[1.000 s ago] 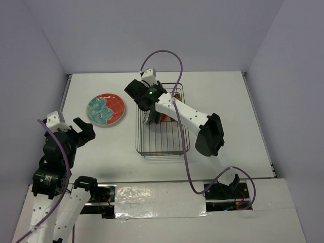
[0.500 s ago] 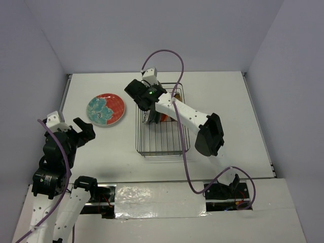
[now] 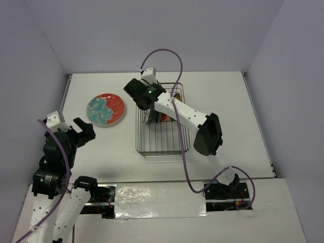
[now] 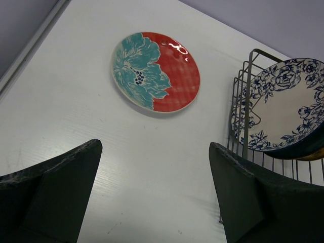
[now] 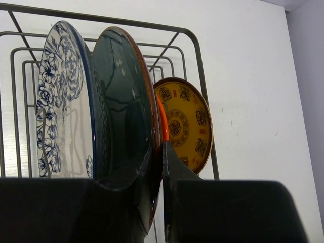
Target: Unload the plates from the dish rack
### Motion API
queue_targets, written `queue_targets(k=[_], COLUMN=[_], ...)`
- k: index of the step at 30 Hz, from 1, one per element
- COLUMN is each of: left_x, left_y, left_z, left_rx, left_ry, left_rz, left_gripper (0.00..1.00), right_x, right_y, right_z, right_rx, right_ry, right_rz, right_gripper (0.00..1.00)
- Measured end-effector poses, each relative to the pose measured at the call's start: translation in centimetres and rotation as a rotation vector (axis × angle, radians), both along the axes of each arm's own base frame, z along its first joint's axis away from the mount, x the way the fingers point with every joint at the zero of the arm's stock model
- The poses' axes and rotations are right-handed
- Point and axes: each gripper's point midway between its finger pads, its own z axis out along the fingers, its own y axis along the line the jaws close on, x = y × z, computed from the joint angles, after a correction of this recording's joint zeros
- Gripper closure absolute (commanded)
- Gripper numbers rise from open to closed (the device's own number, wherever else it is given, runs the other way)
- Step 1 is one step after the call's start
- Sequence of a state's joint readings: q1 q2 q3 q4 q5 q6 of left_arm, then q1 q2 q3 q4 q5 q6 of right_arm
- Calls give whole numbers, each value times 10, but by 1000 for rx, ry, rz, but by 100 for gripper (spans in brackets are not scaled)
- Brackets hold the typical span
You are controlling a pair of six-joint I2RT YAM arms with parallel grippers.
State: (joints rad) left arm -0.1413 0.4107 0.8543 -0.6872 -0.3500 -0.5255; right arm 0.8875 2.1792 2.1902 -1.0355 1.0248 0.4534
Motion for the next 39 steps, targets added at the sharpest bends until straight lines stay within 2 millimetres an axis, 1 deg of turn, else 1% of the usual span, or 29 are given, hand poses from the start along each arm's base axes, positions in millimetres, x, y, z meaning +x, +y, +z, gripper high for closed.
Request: queue_targets(k=[7,13,17,20,23,27,29,31,32,33,35,36,37,39], left_x=[0,1,2,2,2,2,3,6,7,8,11,12,12,10], left_y=[0,0,0,0,0,-1,-4,-14,-20,-31,-56,-71,-89,-118], left_z=[0,-1,-2,-2,-2,-2,-1,2,3,7,17,24,35,56], left_rx=[0,1,1,2,1,2,0,-2,-9,-25,-65,-87,-119,-173], left_ry=[0,7,11,11,12,14,9,-3,-9,-21,-59,-84,-120,-177], left_rz=[-1,0,0,0,0,-3,-24,-82,-119,-179,-309,-389,-489,-650], left_gripper=[0,1,0,1,1,0,0,0,0,0,0,0,1,0], right_x=[1,1,-1,-4,-9,-23,-34,-49,-59,-70,-99,-113,-128,-154], right_y=[0,-3,-7,-13,-25,-45,-59,-72,-80,-86,-99,-104,-111,-118], right_z=[4,12,26,44,74,125,157,190,208,221,249,260,269,283], right_rx=[-22,-41,-47,-49,-54,-48,-49,-40,-33,-26,-7,-4,5,21], right_ry=[5,-3,-15,-35,-78,-155,-212,-275,-315,-351,-428,-466,-500,-542], right_rz=[15,23,32,37,34,30,22,15,14,15,28,45,54,83], right_gripper=[100,100,100,100,100,100,100,100,100,100,100,100,100,100])
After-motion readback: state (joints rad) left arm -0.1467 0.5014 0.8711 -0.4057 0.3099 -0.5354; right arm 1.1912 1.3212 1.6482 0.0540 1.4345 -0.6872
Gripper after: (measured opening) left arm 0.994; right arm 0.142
